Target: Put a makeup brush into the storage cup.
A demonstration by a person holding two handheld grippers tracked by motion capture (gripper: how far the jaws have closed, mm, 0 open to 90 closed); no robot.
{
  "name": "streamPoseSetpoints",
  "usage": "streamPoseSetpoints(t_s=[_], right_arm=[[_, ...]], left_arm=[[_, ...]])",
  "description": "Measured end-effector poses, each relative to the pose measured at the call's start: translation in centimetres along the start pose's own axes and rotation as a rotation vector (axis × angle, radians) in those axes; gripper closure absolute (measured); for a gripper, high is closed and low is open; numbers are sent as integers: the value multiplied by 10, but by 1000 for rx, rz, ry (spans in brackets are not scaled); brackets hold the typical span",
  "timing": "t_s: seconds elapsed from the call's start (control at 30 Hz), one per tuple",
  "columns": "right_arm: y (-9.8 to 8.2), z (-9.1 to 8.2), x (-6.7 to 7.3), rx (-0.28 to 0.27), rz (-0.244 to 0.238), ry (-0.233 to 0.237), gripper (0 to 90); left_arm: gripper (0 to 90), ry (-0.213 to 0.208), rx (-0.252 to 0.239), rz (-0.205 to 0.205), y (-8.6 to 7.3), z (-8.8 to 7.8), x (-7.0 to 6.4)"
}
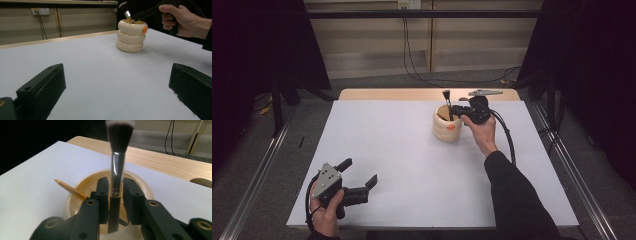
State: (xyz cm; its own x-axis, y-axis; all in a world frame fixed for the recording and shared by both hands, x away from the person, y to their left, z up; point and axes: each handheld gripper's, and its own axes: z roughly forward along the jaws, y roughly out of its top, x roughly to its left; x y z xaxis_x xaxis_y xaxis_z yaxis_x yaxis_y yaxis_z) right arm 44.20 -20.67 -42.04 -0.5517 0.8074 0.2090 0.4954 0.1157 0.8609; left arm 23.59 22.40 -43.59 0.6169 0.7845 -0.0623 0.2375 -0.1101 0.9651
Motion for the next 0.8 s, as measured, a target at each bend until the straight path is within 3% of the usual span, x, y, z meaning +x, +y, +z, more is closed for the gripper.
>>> streamPoseSetpoints(t_s=[0.27, 0.4, 0.63, 0.73, 0.8], right_arm=[[2, -3, 3, -18, -18, 20, 641], [3, -5, 5, -35, -18, 30, 508], [5, -10, 6, -66, -20, 4, 231], [4, -10, 5, -74, -10, 21, 91], [3, -11, 4, -73, -17, 50, 52]], left_arm=[[7, -2, 0, -6, 0, 2, -1], [7, -6, -3, -7, 1, 3, -1], [7, -3, 2, -11, 0, 3, 0], [7, -1, 3, -8, 0, 3, 0], [7, 0, 2, -6, 1, 4, -1]])
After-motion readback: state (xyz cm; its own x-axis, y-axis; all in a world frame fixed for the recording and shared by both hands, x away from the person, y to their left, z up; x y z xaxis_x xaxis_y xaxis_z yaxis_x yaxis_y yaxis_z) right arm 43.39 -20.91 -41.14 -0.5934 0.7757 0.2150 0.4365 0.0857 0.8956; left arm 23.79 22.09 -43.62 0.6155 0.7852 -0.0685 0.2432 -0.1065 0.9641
